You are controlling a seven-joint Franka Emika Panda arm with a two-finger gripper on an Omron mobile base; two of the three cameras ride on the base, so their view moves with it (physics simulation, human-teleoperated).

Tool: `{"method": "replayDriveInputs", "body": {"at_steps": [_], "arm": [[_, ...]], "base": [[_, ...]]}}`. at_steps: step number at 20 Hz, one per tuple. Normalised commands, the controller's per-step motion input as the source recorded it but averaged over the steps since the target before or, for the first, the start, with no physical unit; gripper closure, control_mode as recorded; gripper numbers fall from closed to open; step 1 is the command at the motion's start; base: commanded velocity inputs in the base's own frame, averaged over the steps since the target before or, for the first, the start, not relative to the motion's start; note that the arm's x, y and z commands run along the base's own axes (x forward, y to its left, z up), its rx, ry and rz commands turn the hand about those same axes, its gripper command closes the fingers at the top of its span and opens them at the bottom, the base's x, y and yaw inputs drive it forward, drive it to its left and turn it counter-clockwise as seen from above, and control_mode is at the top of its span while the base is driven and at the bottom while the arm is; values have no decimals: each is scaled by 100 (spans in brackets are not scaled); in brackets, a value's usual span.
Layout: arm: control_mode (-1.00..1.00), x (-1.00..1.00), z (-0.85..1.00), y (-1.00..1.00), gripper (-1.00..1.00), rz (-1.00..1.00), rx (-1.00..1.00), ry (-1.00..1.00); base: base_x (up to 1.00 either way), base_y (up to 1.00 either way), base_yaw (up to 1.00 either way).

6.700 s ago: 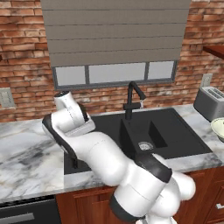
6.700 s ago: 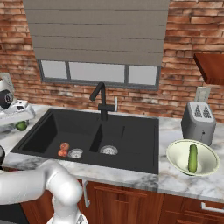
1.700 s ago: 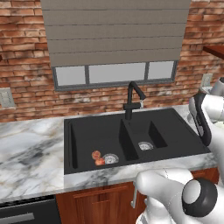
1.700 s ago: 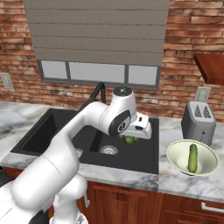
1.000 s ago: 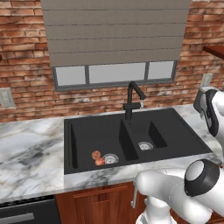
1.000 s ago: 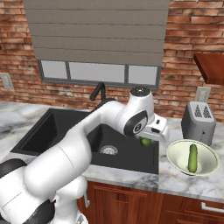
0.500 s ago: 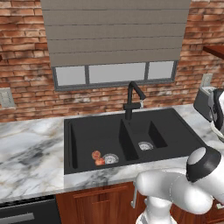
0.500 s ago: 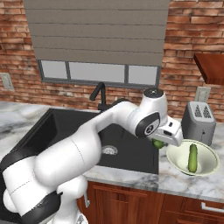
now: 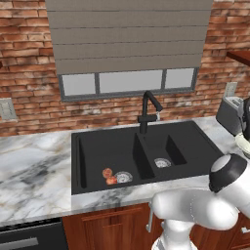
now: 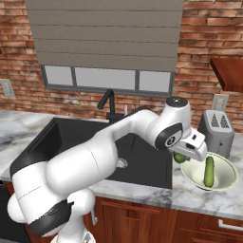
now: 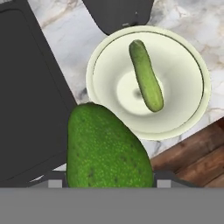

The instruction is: There is a mixed pile of frozen fruits and vegetables on the counter. Locate all the frozen vegetables and place the items in a bowl on the counter. Take all the frozen fruits and defrost them in a running sink.

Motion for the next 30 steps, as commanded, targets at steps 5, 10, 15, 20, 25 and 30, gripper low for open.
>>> {"method": "replayDriveInputs", "body": {"at_steps": [5,10,15,20,25,30], "arm": [[-100,13,-12,-10,100,-4,0,0],[-100,25,-14,-20,100,-2,0,0],[-100,23,-14,-32,100,-2,0,0],[-100,17,-11,-32,100,0,1,0],[-100,10,-20,-25,100,0,2,0],[-100,5,-23,-24,100,0,5,0]], "base": [[0,0,0],[0,0,0],[0,0,0],[0,0,0],[0,0,0],[0,0,0]]}}
